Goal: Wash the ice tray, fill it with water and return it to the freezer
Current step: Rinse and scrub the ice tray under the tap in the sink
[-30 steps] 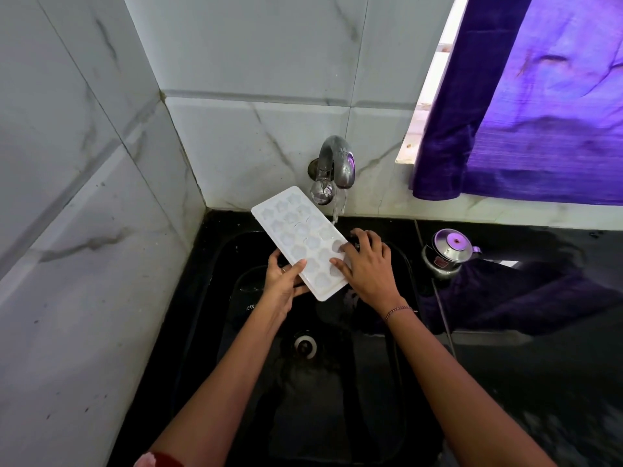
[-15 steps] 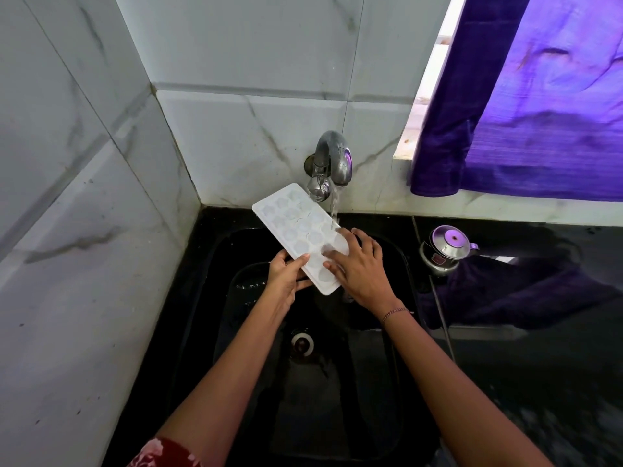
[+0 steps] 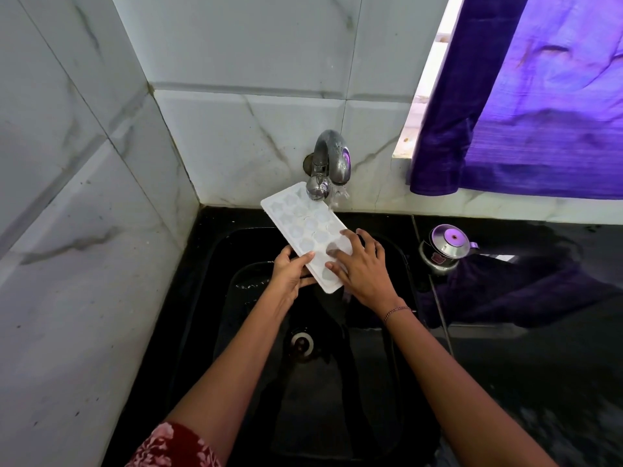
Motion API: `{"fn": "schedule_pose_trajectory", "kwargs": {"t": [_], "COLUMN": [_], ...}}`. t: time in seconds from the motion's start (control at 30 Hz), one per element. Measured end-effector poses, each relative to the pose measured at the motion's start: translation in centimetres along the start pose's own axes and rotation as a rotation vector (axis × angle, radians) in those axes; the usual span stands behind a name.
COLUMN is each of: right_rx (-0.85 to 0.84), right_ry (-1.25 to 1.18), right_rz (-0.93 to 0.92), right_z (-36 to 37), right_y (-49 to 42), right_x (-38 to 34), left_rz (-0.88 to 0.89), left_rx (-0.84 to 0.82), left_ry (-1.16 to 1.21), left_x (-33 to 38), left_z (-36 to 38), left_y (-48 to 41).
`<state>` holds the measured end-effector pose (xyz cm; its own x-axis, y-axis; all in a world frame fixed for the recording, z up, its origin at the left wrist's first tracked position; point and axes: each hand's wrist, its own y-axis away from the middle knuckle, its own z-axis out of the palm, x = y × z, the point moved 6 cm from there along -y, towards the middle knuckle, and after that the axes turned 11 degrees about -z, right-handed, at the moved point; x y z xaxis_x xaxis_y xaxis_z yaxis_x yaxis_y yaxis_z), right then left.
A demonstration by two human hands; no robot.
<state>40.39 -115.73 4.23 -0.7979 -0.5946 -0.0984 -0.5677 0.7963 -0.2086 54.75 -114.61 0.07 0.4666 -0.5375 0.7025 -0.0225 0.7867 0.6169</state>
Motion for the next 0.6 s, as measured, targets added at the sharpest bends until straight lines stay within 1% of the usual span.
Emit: {"fn": "schedule_pose_trajectory", "kwargs": {"t": [0.1, 0.27, 0.4, 0.53, 0.6], "right_rx": [0.037, 0.04, 0.068, 0.078, 0.092], "right_ry": [-0.01, -0.003, 0.039, 0.041, 0.053], "right_rz": [-0.008, -0.083, -0.057, -0.09, -0.073], "right_z": [-0.4, 0.0, 0.1, 0.4, 0.1], "right_y": [0.2, 0.6, 0.3, 0.0, -0.1], "right_x": [0.2, -0.5, -0.4, -0.3, 0.1], "left_rz": [-0.02, -0.029, -0.042, -0.055, -0.053], "left_rx": [-0.002, 0.008, -0.005, -0.029, -0.041], "left_ry": [-0.015, 0.059, 0.09, 0.146, 0.16], "left_x": [-0.3, -0.4, -0.4, -0.1, 0.0], "left_z": [0.3, 0.4, 0.9, 1.7, 2.0], "left_y": [-0.3, -0.8, -0.8, -0.6, -0.6]}}
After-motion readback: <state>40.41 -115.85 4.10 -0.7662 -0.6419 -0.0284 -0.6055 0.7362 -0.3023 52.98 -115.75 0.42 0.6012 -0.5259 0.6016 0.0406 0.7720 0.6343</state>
